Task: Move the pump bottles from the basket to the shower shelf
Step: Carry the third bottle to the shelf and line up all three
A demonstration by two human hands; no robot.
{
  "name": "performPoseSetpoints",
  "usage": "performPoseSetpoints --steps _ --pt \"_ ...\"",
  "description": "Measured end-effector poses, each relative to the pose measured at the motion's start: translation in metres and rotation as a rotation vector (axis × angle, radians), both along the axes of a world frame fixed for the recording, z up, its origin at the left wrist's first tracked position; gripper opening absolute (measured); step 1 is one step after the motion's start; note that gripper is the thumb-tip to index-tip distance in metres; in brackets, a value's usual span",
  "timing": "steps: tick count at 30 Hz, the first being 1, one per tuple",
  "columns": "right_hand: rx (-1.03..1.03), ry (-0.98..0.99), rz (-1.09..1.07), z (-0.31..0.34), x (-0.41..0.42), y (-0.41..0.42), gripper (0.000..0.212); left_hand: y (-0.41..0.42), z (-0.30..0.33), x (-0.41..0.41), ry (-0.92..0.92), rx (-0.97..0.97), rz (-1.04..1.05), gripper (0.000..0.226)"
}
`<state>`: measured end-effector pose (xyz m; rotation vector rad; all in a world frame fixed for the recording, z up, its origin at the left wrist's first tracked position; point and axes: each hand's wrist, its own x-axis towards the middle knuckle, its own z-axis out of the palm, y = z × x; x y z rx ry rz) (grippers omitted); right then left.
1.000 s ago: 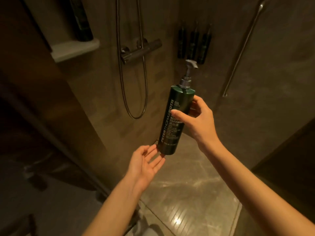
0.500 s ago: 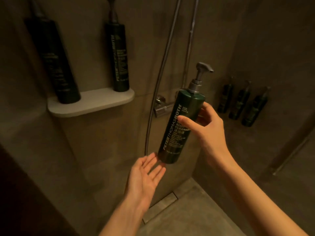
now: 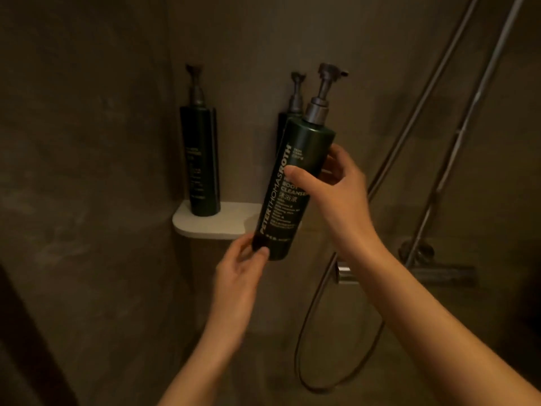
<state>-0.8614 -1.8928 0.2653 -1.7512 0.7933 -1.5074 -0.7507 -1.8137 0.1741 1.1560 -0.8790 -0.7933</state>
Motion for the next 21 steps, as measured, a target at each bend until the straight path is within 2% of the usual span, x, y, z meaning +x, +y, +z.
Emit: performPoseSetpoints --steps 2,8,12,16,21 --pt "-0.006 -0.023 0.074 0.016 0.007 -0.014 0.059 -0.017 0.008 -0.002 -0.226 -0.031 0.111 0.042" --pt "-0.010 0.005 0.179 0.023 0.034 -0.044 0.063 -0.055 0.003 0.011 -0.667 0.070 0.424 0.058" --pt "-0.014 0.032 0.152 0.004 0.054 -0.054 0.065 -0.069 -0.003 0.023 -0.778 0.147 0.518 0.066" --pt "0.002 0.024 0.095 -0.002 0.071 -0.062 0.065 -0.074 -0.002 0.026 -0.753 0.205 0.547 0.078" --pt "-0.022 0.033 0.060 -0.015 0.082 -0.063 0.070 -0.082 0.004 0.027 -0.774 0.161 0.582 0.074"
